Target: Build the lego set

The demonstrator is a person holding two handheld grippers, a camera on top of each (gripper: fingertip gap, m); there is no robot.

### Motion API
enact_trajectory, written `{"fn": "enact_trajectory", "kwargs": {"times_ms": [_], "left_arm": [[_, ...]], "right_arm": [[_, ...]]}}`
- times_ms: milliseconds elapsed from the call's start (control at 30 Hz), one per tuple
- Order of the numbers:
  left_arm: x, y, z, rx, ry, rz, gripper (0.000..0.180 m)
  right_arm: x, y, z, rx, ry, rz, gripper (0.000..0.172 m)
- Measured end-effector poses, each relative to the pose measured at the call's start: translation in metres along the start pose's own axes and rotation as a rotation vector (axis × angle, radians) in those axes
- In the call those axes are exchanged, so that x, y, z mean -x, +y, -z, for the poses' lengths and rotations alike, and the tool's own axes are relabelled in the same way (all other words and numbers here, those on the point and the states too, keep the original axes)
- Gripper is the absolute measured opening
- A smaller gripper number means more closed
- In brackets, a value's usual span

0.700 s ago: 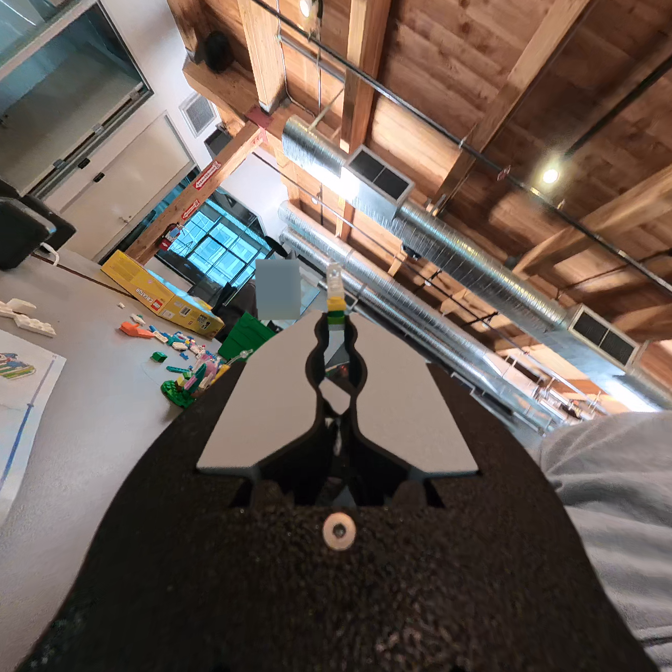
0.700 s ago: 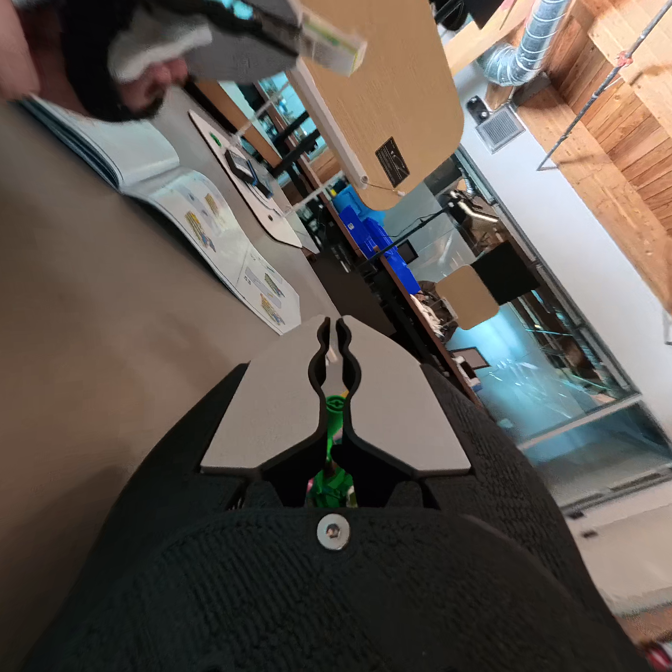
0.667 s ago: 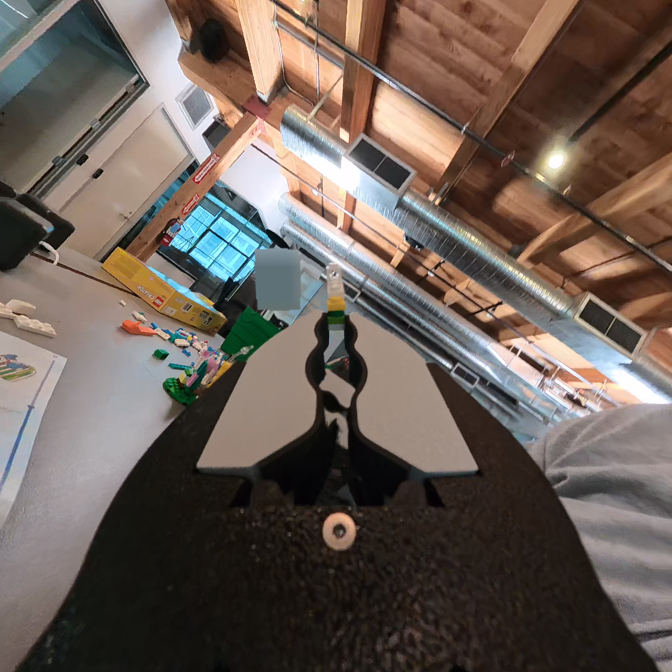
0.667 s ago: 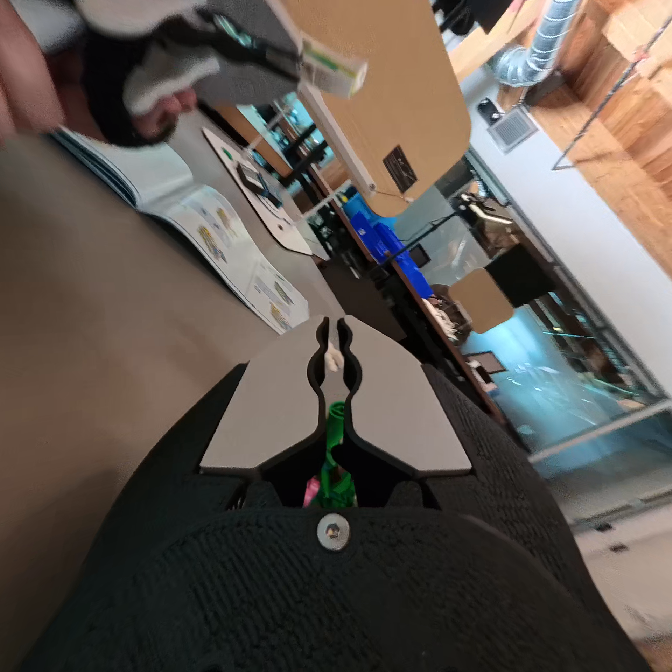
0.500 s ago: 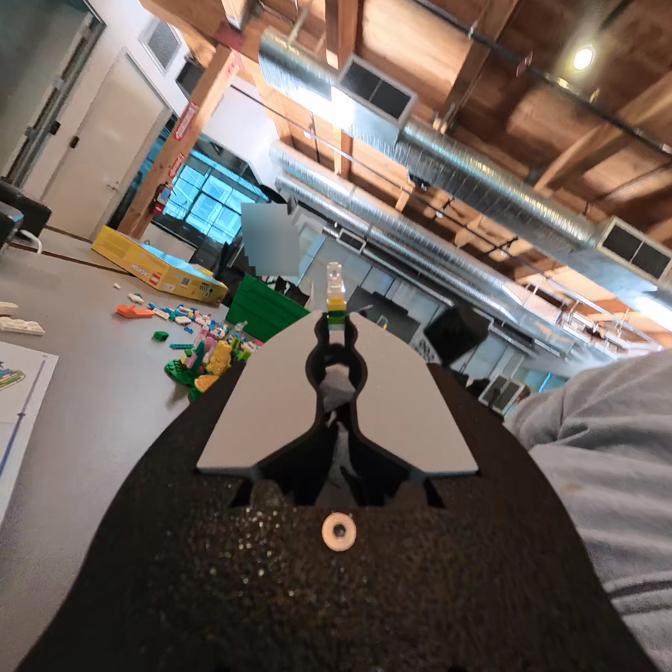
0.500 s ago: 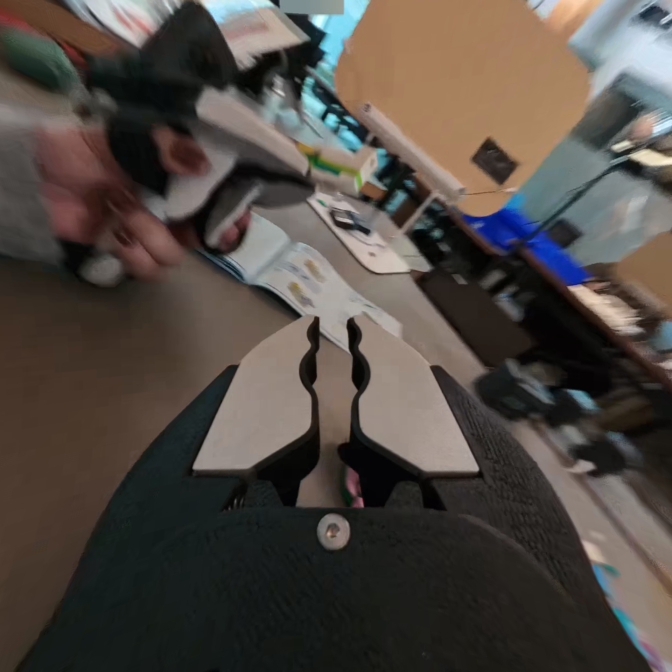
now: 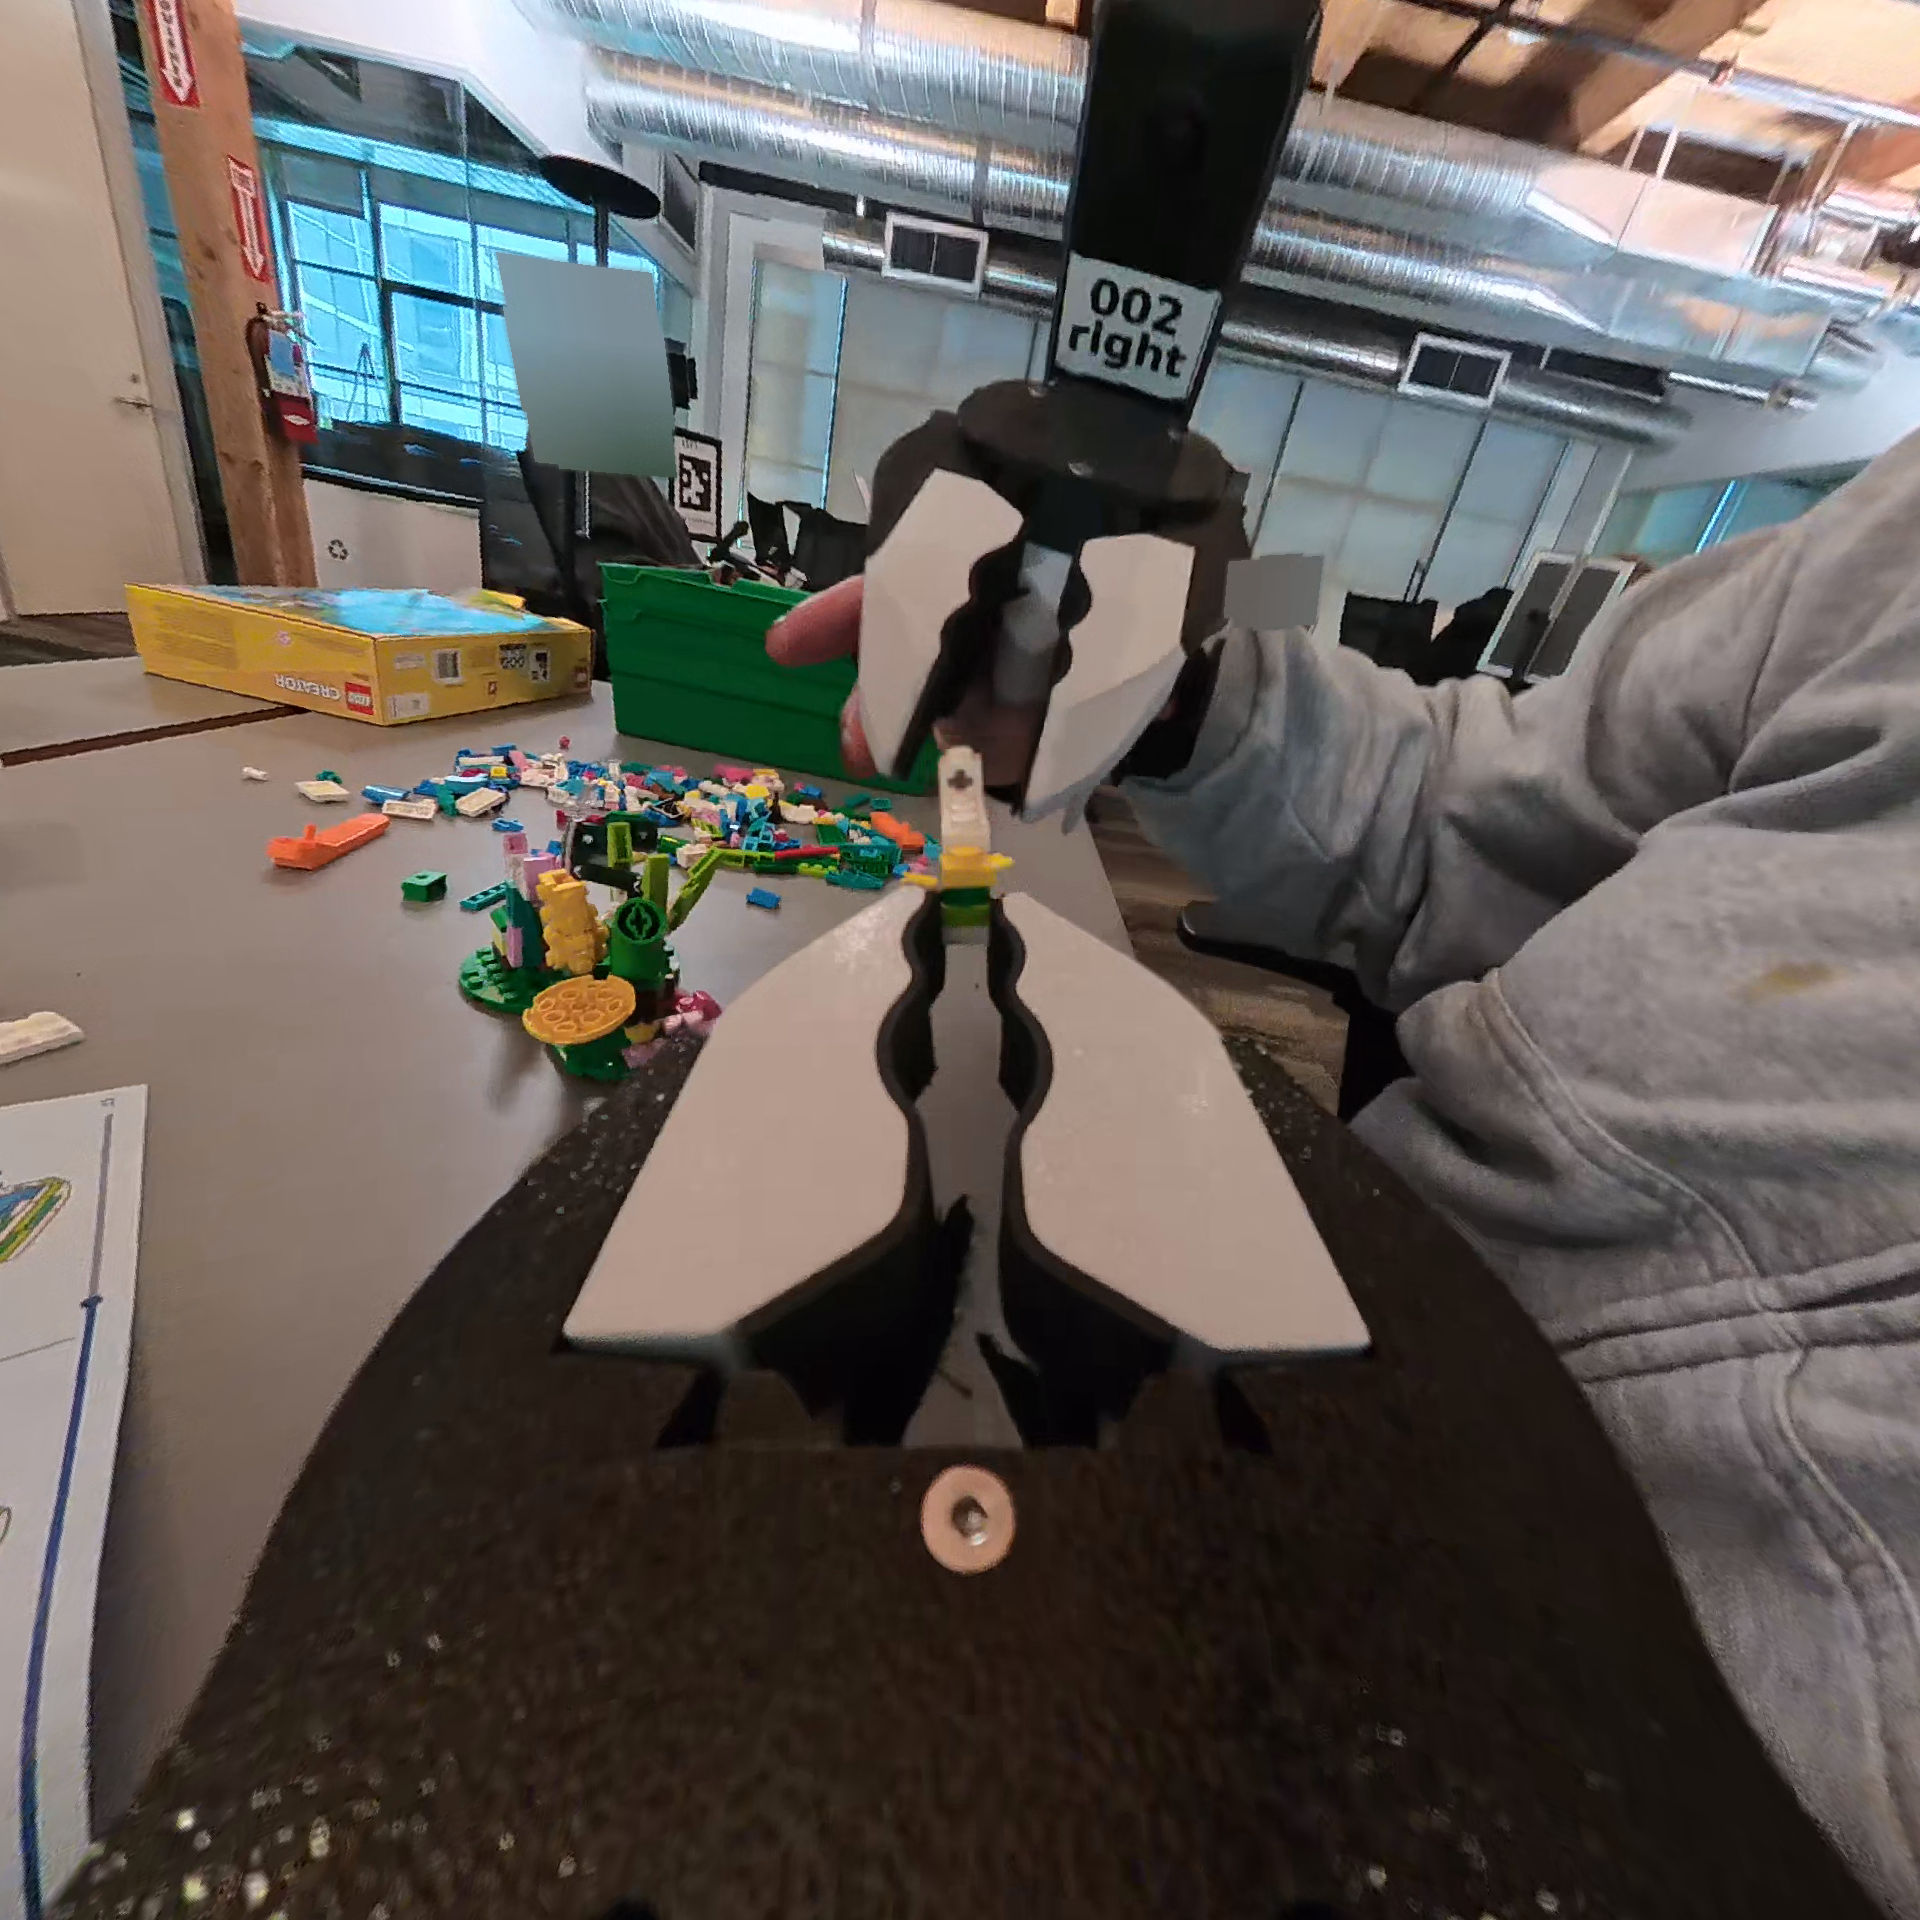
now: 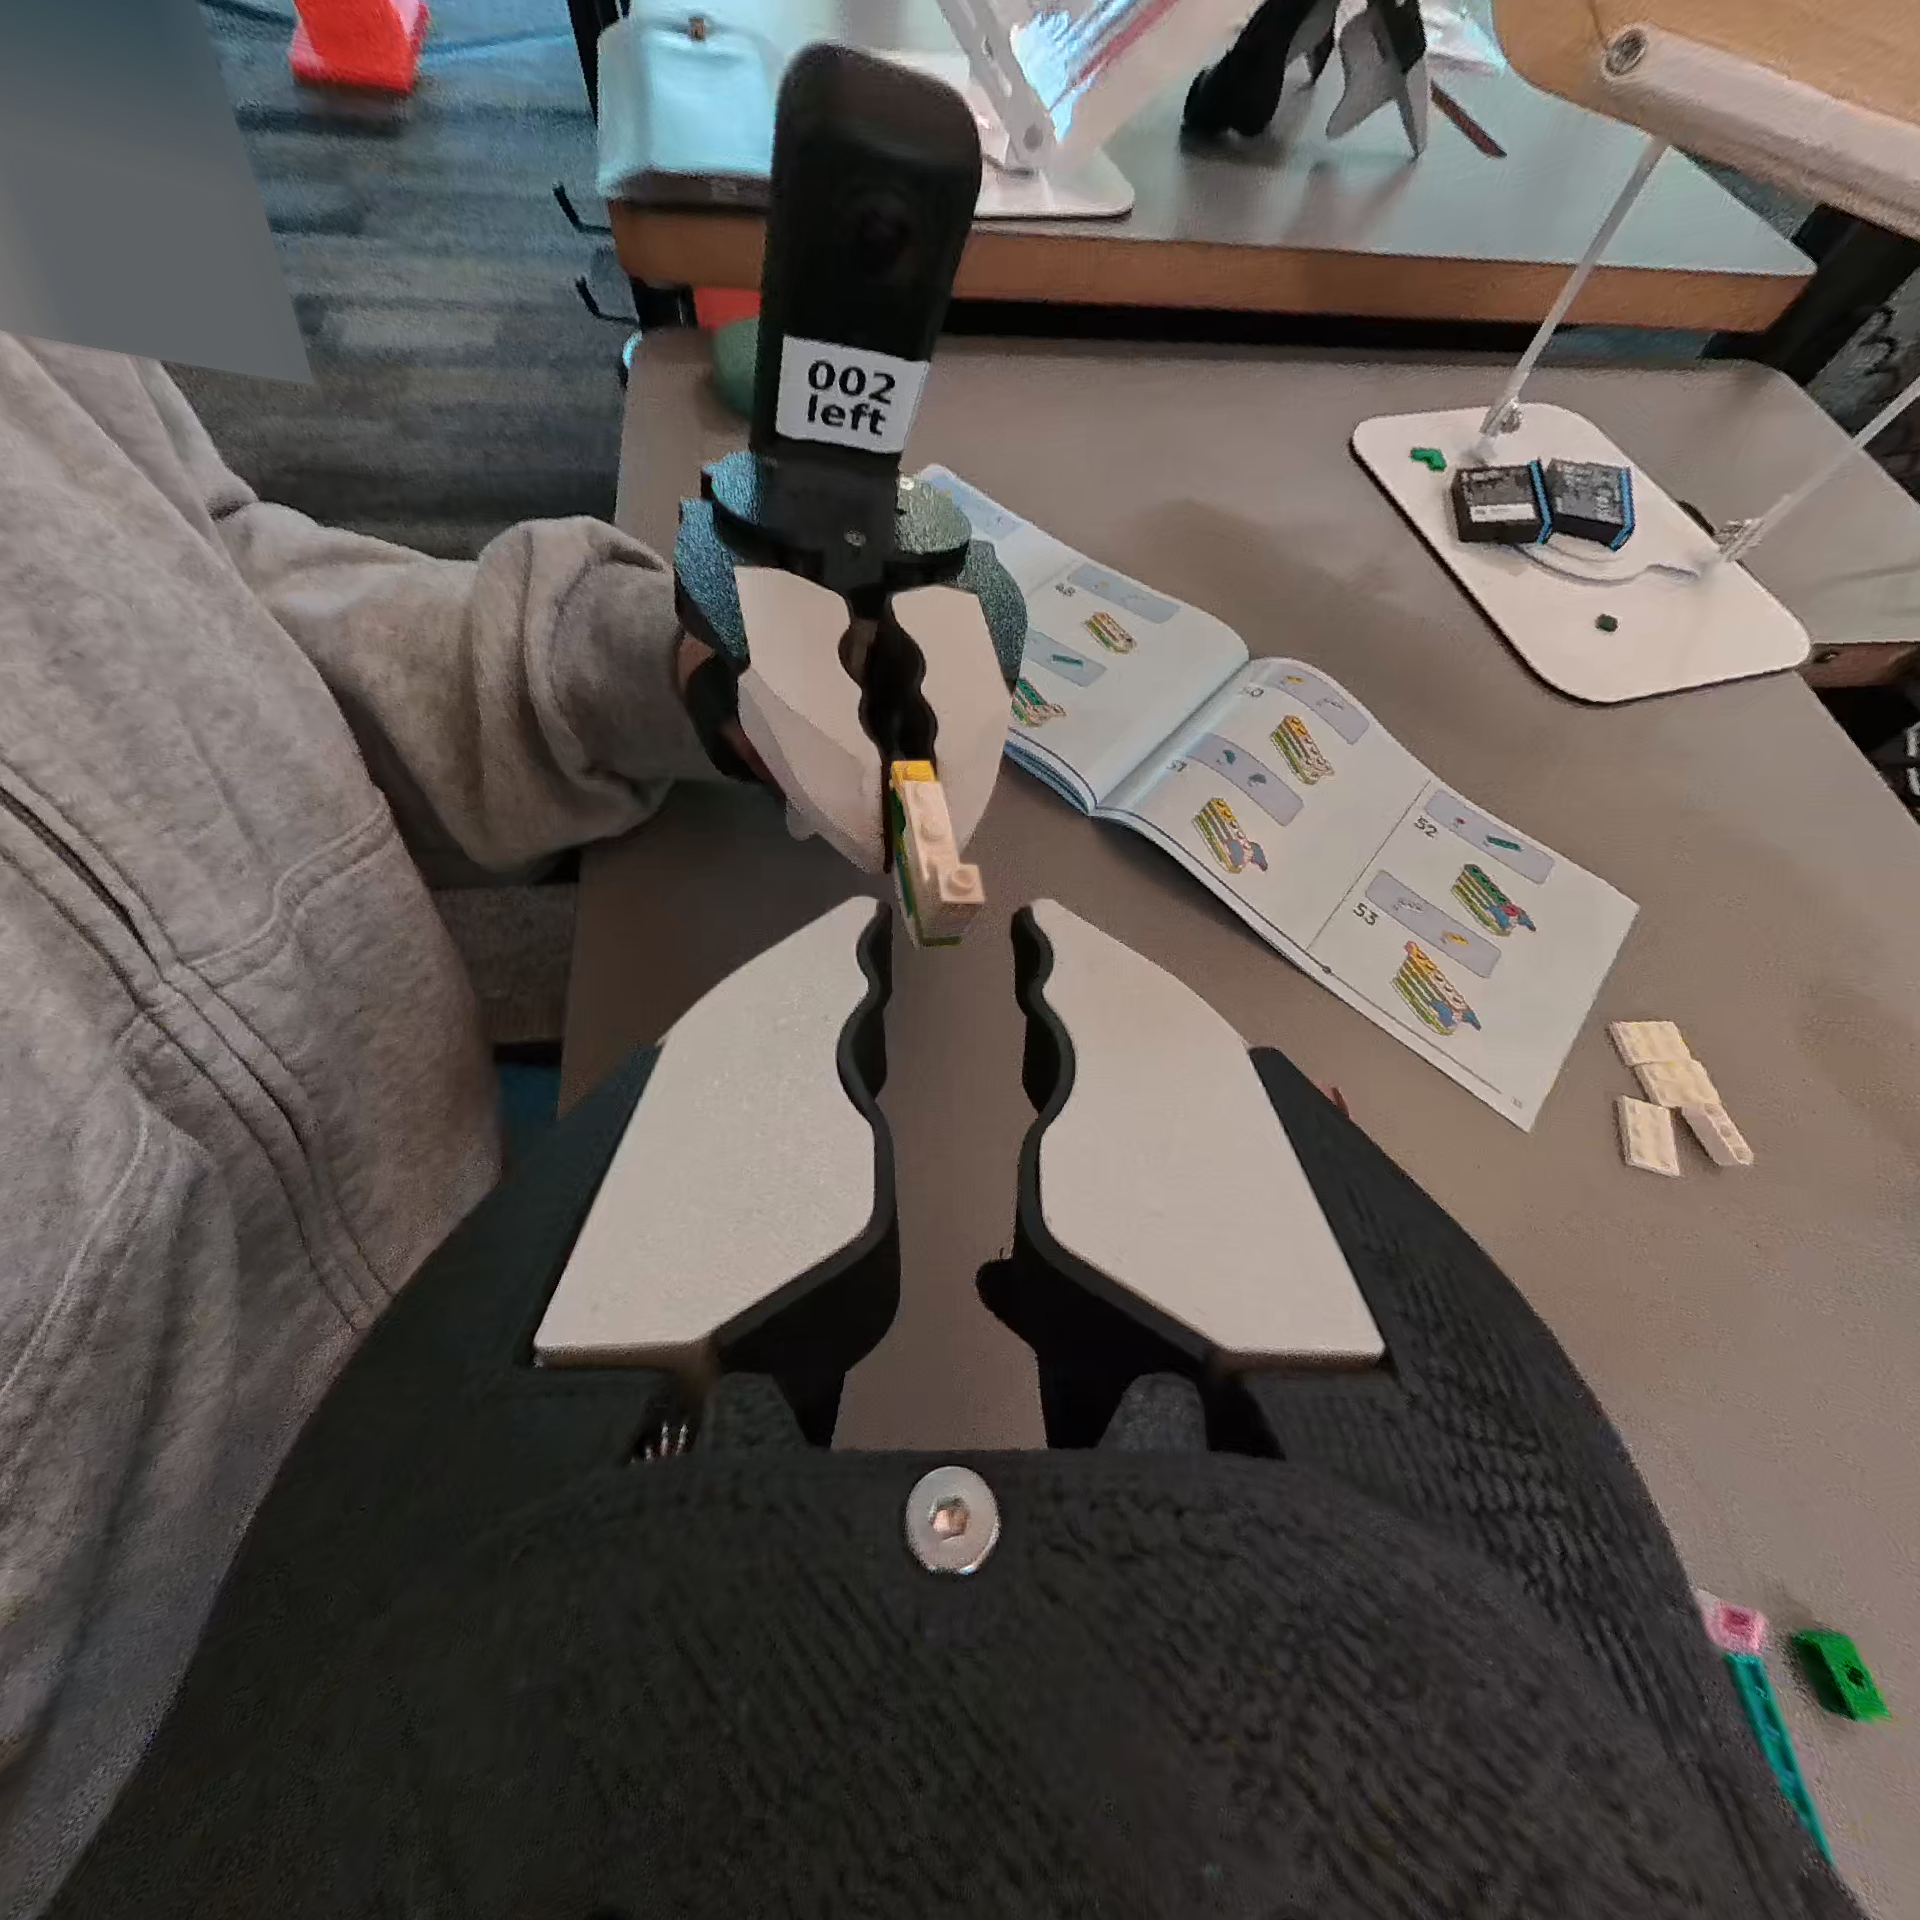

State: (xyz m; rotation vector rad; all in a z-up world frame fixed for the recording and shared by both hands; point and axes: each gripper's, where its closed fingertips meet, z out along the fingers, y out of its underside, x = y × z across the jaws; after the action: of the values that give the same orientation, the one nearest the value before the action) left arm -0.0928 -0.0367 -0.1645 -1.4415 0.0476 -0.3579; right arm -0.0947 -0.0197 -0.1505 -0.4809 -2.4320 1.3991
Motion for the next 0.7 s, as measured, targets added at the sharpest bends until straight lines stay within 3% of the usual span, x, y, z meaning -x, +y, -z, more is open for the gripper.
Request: {"fn": "enact_trajectory", "kwargs": {"times_ms": [200,500,533,633,700], "left_arm": [[-0.008,0.002,-0.003,0.018,0.039,-0.029,0.008],[-0.006,-0.002,-0.004,-0.013,0.025,-0.009,0.008],[-0.002,-0.004,-0.004,-0.037,0.003,0.012,0.01],[0.002,-0.003,-0.006,-0.032,-0.024,0.045,0.039],[-0.004,-0.005,-0.009,-0.054,0.019,0.069,0.041]], "right_arm": [[0.012,0.002,-0.003,0.038,-0.074,-0.012,0.009],[0.012,-0.007,0.0,-0.009,-0.078,-0.046,0.007],[0.01,-0.01,0.001,-0.032,-0.069,-0.063,0.007],[0.011,-0.02,0.003,-0.106,-0.096,-0.122,0.006],[0.013,-0.023,0.001,-0.133,-0.11,-0.141,0.006]]}}
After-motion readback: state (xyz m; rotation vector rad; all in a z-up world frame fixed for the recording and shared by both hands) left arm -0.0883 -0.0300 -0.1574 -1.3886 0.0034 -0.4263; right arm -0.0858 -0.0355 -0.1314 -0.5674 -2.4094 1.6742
